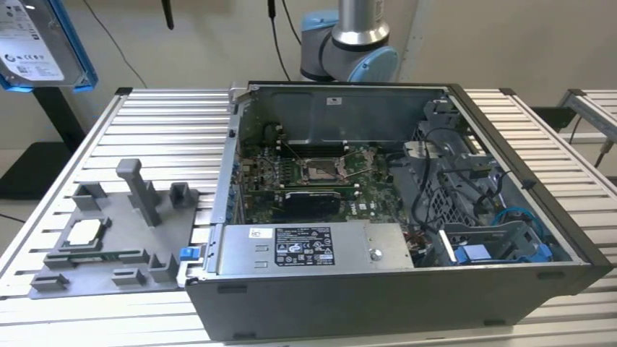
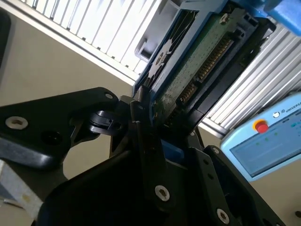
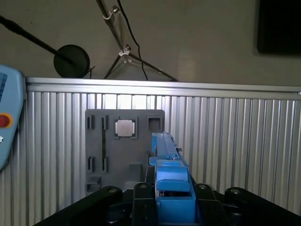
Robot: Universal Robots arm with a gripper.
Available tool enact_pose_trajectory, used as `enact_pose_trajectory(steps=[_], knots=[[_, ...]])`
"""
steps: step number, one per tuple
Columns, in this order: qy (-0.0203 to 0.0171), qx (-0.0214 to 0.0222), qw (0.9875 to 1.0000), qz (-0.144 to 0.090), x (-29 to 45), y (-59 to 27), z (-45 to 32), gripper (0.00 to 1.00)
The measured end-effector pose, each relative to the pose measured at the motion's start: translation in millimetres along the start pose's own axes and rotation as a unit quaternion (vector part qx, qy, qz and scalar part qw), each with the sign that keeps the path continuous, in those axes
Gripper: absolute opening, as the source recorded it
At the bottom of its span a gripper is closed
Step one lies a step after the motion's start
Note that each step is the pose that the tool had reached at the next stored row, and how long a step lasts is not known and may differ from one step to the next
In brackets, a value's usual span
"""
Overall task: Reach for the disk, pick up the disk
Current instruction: 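Pick up the disk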
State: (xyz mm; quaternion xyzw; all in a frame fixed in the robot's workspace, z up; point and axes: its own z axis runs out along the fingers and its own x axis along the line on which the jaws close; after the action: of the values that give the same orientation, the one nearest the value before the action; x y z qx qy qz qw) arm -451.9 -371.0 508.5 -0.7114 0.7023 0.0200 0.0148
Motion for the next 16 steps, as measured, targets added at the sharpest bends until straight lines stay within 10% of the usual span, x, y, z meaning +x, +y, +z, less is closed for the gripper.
enact_pose_trajectory(steps=[16], knots=[[-0.0001, 0.0000, 1.0000, 0.000, 0.2, -15.8, -0.1, 0.00]])
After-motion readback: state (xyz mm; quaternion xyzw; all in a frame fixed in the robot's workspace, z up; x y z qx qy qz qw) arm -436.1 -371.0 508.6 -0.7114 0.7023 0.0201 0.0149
